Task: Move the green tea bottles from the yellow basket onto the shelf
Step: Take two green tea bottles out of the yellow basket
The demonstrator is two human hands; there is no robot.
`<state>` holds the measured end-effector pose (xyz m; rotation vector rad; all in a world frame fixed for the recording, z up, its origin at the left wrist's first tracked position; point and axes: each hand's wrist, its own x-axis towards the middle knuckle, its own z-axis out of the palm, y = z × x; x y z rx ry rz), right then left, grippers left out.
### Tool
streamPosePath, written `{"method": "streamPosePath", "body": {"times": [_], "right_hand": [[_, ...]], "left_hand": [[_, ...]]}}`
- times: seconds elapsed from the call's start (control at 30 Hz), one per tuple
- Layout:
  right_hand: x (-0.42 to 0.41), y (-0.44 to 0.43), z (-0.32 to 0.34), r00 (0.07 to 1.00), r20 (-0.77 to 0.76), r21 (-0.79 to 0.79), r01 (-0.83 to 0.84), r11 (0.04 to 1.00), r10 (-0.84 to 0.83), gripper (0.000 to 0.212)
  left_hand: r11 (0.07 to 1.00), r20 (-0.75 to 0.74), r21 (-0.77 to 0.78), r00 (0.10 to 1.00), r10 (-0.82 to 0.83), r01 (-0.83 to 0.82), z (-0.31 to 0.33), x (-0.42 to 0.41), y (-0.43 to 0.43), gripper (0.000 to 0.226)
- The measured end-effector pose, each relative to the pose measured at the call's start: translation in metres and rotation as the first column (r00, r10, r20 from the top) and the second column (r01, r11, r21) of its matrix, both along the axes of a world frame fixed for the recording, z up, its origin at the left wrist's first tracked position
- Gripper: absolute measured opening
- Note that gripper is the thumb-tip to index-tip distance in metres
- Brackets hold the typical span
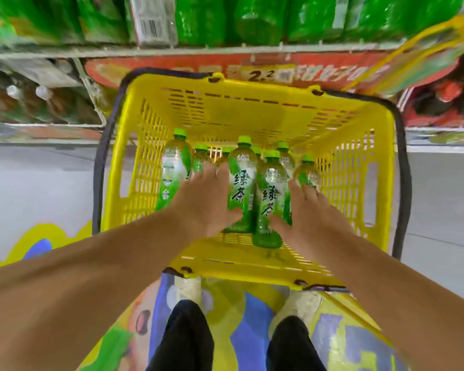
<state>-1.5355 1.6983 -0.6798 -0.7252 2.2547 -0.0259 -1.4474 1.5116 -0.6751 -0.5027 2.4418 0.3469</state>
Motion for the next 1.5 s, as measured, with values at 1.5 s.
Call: {"method": "streamPosePath", "body": {"times": [1.5], "right_hand": [[-0.01,-0.028,0.12,0.736,0.327,-0.29,0.676,0.678,-0.593,0.016]], "left_hand": [[0.605,0.034,0.489,0.707,0.707,-0.629,0.131,0.013,-0.02,0.043]]}}
